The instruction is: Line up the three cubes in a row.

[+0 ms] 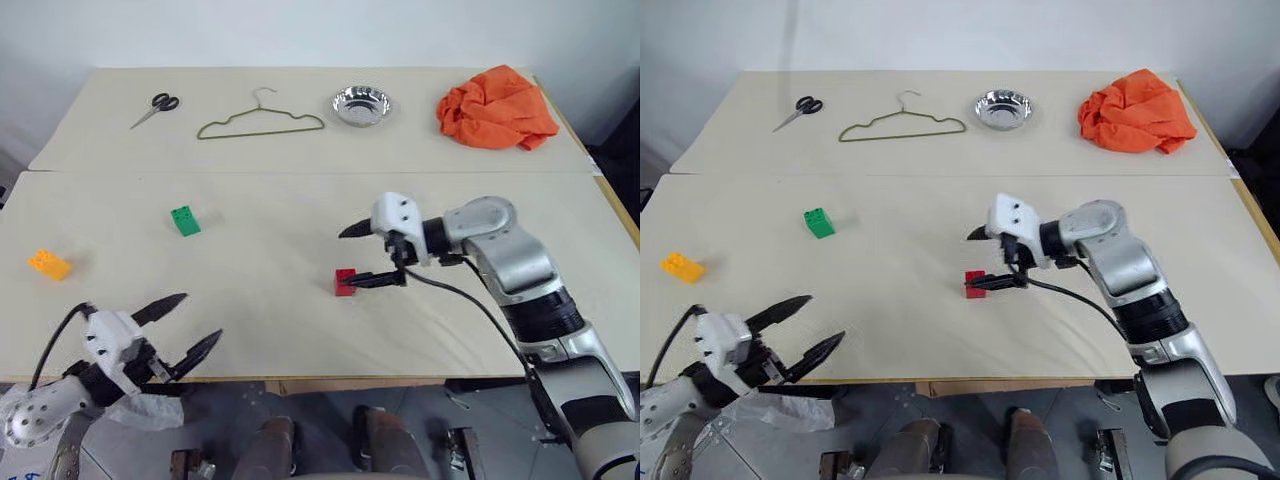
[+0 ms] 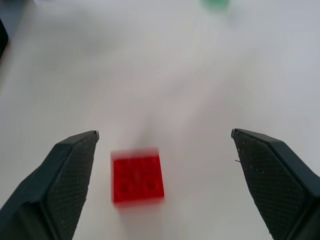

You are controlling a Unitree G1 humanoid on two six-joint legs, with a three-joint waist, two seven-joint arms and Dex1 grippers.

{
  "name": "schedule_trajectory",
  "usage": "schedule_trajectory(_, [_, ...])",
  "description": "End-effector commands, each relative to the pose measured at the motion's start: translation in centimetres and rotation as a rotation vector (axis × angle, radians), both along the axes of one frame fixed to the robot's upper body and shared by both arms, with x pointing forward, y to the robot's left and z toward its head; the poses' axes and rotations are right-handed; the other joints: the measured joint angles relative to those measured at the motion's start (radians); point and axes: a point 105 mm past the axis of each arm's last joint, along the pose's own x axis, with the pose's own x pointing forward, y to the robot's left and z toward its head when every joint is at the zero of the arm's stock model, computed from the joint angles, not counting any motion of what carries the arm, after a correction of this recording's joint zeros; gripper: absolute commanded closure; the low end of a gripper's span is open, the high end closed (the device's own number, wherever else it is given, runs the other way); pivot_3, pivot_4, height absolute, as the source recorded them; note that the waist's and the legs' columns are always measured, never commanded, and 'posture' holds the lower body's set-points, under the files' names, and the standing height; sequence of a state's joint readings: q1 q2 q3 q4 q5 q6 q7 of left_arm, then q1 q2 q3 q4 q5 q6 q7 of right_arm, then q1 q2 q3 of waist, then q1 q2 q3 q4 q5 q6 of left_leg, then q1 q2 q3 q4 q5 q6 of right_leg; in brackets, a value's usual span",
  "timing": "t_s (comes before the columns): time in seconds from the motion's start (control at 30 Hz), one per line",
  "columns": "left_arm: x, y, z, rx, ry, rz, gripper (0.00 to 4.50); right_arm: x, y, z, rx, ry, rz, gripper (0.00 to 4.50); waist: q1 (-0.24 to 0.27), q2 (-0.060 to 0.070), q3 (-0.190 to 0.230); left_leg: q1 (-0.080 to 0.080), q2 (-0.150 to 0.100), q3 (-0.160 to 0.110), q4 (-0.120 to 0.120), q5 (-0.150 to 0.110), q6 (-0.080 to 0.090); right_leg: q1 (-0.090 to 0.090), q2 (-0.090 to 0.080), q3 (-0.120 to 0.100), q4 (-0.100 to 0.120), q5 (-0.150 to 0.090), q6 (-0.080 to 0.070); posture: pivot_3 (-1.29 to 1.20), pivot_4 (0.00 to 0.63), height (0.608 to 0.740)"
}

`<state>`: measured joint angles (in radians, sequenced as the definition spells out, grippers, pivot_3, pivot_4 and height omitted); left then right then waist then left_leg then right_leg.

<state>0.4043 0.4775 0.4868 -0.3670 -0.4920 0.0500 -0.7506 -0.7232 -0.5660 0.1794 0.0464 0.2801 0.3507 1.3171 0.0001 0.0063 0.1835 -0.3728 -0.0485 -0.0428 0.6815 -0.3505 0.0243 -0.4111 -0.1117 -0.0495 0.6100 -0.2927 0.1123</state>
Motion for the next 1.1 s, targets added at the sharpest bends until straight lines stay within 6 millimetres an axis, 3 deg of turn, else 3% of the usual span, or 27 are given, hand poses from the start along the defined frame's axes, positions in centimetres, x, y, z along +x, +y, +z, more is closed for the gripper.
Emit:
schedule_trajectory(0.03, [-1.6,4.2,0.7,-0.042,-0.076,0.241,0.0,-0.4,-2.3,1.1,0.174,-0.003,-0.014,0.03,0.001,0.0,0.0,0.0,0.0,0.0,0.0,0.0,0.0,0.0,0.0,0.0,0.0,0.0,0.0,0.0,0.15,0.74])
schedule_trajectory(0.1, [-3.0,6.7,0.0,-0.089,-0.093,0.413,0.0,0.1,-5.2,-0.1,0.264,-0.006,-0.093,0.03,0.003,-0.001,0.0,0.0,0.0,0.0,0.001,0.0,0.001,0.001,0.0,0.0,0.0,0.0,0.0,0.0,0.15,0.74])
schedule_trajectory(0.17, [-4.3,8.3,-0.8,-0.124,-0.097,0.534,0.0,-0.4,-6.6,-0.5,0.382,-0.042,-0.097,0.03,0.006,-0.001,-0.001,0.002,-0.001,0.0,0.001,-0.001,0.001,0.003,-0.001,0.0,-0.004,0.0,0.001,0.0,0.15,0.74])
schedule_trajectory(0.27, [-5.6,9.5,-1.8,-0.167,-0.096,0.655,0.0,-1.1,-8.0,-1.4,0.421,-0.067,-0.086,0.03,0.001,-0.001,0.0,0.002,-0.001,0.002,0.001,-0.001,0.001,0.003,-0.001,0.001,-0.004,0.0,0.001,0.0,0.15,0.74])
schedule_trajectory(0.37, [-6.8,10.8,-3.5,-0.233,-0.085,0.815,0.0,0.0,-10.6,-2.3,0.51,-0.065,-0.273,0.03,0.001,-0.001,-0.001,0.004,0.0,0.002,0.001,0.0,0.001,0.003,-0.001,0.001,-0.003,0.0,0.001,0.0,0.15,0.74])
schedule_trajectory(0.47, [-3.9,7.9,-2.6,-0.255,-0.117,0.717,0.0,-0.8,-11.7,-3.7,0.494,-0.095,-0.28,0.03,0.007,-0.002,-0.001,0.004,0.0,0.002,0.001,0.0,0.0,0.004,-0.001,0.001,-0.003,0.0,0.001,0.0,0.15,0.74])
schedule_trajectory(0.53, [-2.6,7.1,-1.8,-0.277,-0.143,0.693,0.0,-1.4,-11.6,-4.2,0.481,-0.115,-0.259,0.03,0.018,-0.002,-0.001,0.004,0.0,0.002,0.001,0.0,0.0,0.004,-0.001,0.001,-0.003,0.0,0.001,0.0,0.15,0.74])
schedule_trajectory(0.63, [0.1,6.3,-0.6,-0.297,-0.164,0.717,0.0,-1.5,-11.9,-3.9,0.502,-0.139,-0.278,0.03,0.023,-0.002,-0.001,0.004,0.0,0.002,0.001,0.002,-0.001,0.004,-0.001,0.001,-0.002,0.001,0.001,0.0,0.15,0.74])
schedule_trajectory(0.77, [4.7,3.7,1.0,-0.298,-0.152,0.679,0.0,-1.6,-11.7,-3.4,0.493,-0.184,-0.256,0.03,0.022,-0.002,-0.001,0.004,0.0,0.002,0.001,0.003,-0.002,0.003,0.0,0.002,0.001,0.001,0.002,0.0,0.15,0.74])
schedule_trajectory(1.1, [13.8,1.8,2.7,-0.305,-0.109,0.783,0.0,-2.4,-9.6,-3.5,0.509,-0.128,-0.196,0.03,0.025,-0.002,-0.001,0.004,0.0,0.002,0.002,0.005,-0.004,0.001,0.002,0.0,0.007,0.001,0.002,0.0,0.15,0.74])
